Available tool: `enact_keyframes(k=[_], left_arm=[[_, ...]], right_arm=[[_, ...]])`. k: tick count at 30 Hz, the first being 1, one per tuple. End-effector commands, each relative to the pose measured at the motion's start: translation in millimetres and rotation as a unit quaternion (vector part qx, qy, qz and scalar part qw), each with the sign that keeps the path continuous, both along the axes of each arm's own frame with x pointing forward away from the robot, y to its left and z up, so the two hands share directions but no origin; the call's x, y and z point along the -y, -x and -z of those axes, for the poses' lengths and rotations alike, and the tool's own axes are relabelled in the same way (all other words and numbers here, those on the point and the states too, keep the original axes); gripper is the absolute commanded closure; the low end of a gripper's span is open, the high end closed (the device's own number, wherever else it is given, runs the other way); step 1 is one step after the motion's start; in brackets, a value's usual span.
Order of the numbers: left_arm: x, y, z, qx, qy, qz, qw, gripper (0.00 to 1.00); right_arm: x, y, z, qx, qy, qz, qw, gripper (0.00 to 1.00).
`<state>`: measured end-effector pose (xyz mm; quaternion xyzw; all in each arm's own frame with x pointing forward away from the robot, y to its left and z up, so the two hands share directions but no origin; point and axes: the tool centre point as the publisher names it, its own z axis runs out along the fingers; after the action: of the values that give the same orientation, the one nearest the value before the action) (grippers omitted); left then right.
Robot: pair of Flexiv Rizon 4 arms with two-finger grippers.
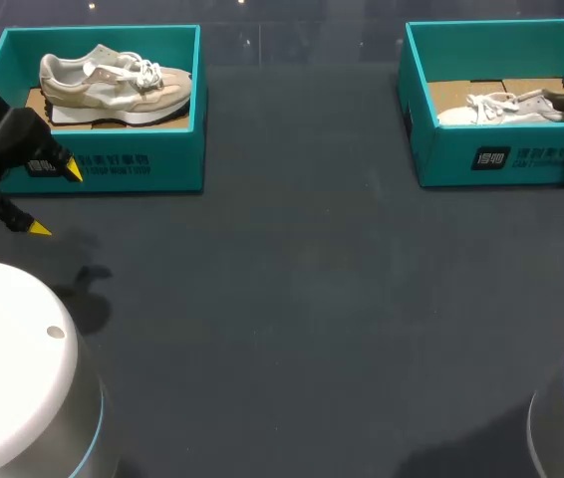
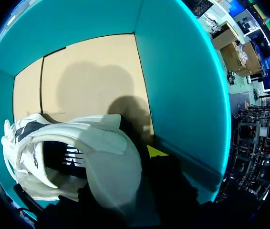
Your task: Take the shoe out of the shoebox, open the shoe tongue, remove and reinsert the insole, then place the shoe into the shoebox
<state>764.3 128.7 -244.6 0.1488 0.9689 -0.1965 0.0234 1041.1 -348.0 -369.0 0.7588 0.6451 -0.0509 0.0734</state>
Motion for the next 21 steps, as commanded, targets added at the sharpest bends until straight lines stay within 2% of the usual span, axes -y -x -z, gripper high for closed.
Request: enact_keyframes(k=[1,18,19,21], left_arm=[[-0.4,0.3,-0.3,0.000,-0.001,0.000,1.000,0.00],[-0.4,0.3,-0.3,0.000,-0.001,0.000,1.000,0.00],[-0.4,0.3,-0.3,0.000,-0.001,0.000,1.000,0.00],[-0.4,0.3,-0.3,0.000,-0.001,0.000,1.000,0.00]], right_arm=[[1.9,-1.6,4.5,-0.004,-0.002,-0.002,1.000,1.00],[-1.3,1.8,20.4,-0.020,-0.012,-0.006,1.000,1.00],[-1.3,1.8,20.5,-0.020,-0.013,-0.006,1.000,0.98],[-0.9,2.0,20.3,-0.020,-0.015,-0.005,1.000,0.81]])
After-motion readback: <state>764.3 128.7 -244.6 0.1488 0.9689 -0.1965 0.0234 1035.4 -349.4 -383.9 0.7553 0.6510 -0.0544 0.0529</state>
